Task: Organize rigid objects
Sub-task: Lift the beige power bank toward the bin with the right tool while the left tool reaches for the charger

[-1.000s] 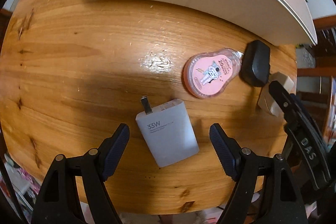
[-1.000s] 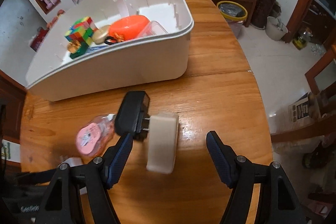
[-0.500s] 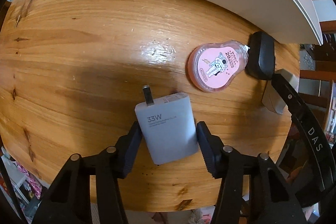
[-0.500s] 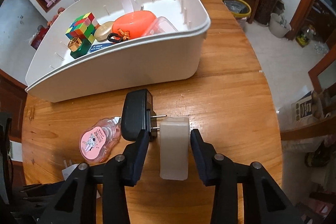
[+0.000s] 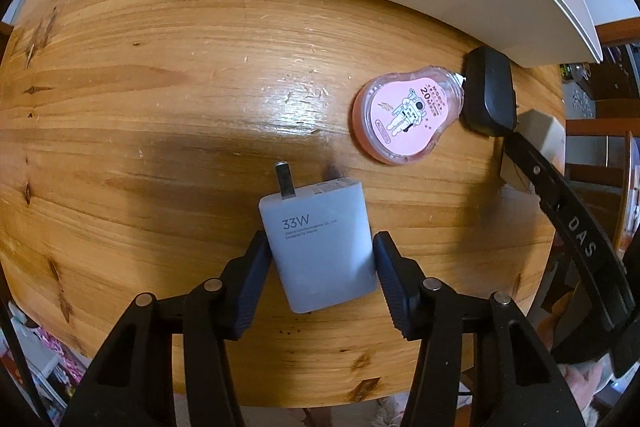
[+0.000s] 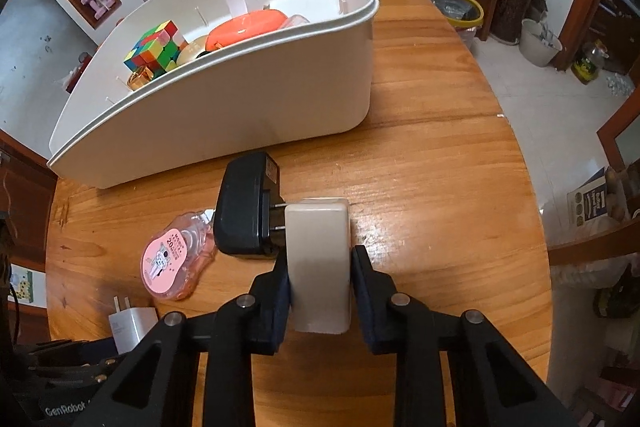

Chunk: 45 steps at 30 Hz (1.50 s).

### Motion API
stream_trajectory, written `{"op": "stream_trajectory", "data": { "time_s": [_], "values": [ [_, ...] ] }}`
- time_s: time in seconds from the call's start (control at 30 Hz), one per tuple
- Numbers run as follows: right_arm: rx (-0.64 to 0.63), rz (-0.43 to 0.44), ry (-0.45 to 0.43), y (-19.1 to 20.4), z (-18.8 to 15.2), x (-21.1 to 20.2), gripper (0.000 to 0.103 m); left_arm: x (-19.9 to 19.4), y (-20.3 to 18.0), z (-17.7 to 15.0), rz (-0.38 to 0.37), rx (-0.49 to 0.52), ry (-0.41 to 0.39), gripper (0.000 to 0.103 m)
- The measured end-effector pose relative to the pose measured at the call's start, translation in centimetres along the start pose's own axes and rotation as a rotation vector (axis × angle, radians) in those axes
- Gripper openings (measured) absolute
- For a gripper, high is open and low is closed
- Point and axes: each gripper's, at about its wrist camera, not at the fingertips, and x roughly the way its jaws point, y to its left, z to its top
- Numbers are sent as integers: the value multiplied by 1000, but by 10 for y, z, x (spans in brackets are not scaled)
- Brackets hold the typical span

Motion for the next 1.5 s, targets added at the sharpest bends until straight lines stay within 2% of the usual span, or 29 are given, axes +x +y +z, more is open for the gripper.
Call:
{"op": "stream_trajectory", "data": {
  "time_s": [0.13,0.23,0.43,0.5,0.57,0.6,0.63,0.8,0.97,1.07,1.27,1.4,1.5],
  "values": [
    [-2,-3,-4,1,0,-2,28,-7,-2,-6,33,66,-17,55],
    [-6,12,-18,4,-3,-12,28,-12,-3,-10,28,96,-15,55],
    [-12,86,-51,9,-9,-48,27,-48,2,-16,40,168,-64,53],
    [-13,109,-76,10,-8,-64,27,-68,1,-18,48,200,-102,34],
    [-7,137,-106,10,-2,-80,27,-83,0,-16,27,214,-102,27],
    [-5,150,-124,11,3,-89,27,-92,1,-13,15,216,-117,17],
    [-5,161,-140,12,9,-97,27,-100,-1,-13,7,228,-131,3],
    [-39,187,-223,27,43,-123,27,-153,-31,13,19,343,-258,3],
    [-53,211,-277,40,66,-132,27,-169,-45,34,28,389,-309,3],
    [-64,220,-286,43,70,-132,27,-162,-45,39,30,393,-290,3],
    [-83,213,-229,42,63,-113,27,-122,-37,25,38,384,-169,5],
    [-83,210,-188,40,54,-100,27,-88,-30,14,45,380,-77,10],
    [-86,210,-169,40,48,-96,27,-65,-22,9,43,351,-17,20]
  ]
}}
